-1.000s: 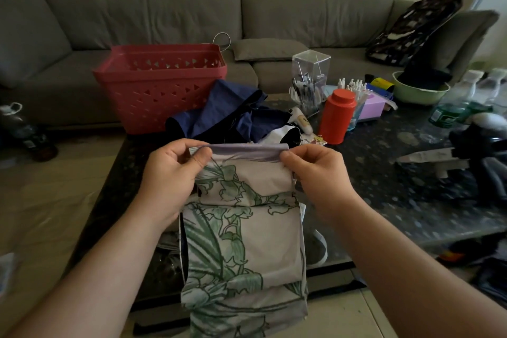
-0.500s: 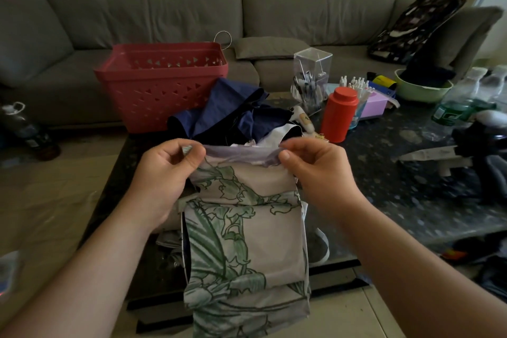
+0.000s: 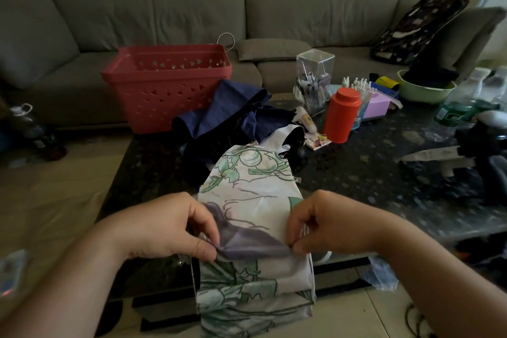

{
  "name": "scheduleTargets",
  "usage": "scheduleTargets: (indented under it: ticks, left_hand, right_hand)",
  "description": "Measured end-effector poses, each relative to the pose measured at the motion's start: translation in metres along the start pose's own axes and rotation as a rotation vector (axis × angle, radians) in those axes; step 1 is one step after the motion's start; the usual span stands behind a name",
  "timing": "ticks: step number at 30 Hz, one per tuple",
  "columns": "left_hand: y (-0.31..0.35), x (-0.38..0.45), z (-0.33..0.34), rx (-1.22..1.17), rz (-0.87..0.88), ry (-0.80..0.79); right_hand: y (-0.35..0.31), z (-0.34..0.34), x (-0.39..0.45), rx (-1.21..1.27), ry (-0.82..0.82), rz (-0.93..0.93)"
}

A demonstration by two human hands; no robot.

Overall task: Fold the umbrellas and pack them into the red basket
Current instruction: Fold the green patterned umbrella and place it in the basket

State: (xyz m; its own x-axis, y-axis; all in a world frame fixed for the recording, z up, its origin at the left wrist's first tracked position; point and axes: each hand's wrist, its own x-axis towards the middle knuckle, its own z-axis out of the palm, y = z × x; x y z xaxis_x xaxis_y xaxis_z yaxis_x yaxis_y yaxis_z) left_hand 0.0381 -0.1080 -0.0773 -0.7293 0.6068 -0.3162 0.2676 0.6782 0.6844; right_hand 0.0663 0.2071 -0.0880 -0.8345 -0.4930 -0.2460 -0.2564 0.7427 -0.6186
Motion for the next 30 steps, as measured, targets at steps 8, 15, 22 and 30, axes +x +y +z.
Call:
scheduleTargets:
  ticks: [8,15,22,30]
  left_hand:
    - [0.007,0.021,0.01,-0.132,0.108,0.429]
    - [0.007,0.045,0.042,0.491,0.205,0.293]
    - [0.008,0.044,0.039,0.359,0.223,0.407]
    - [-0.016,0.073,0.018,0.019,-0.064,0.84]
  right_hand:
    - [0.0,0.0,0.014,0.143,0.376,0.026]
    - [0.005,0.009,0.022,-0.302,0.253,0.099]
    - [0.006,0.005,0.026,-0.381,0.251,0.112]
    - [0.042,-0.002,0.053,0.337,0.696,0.331]
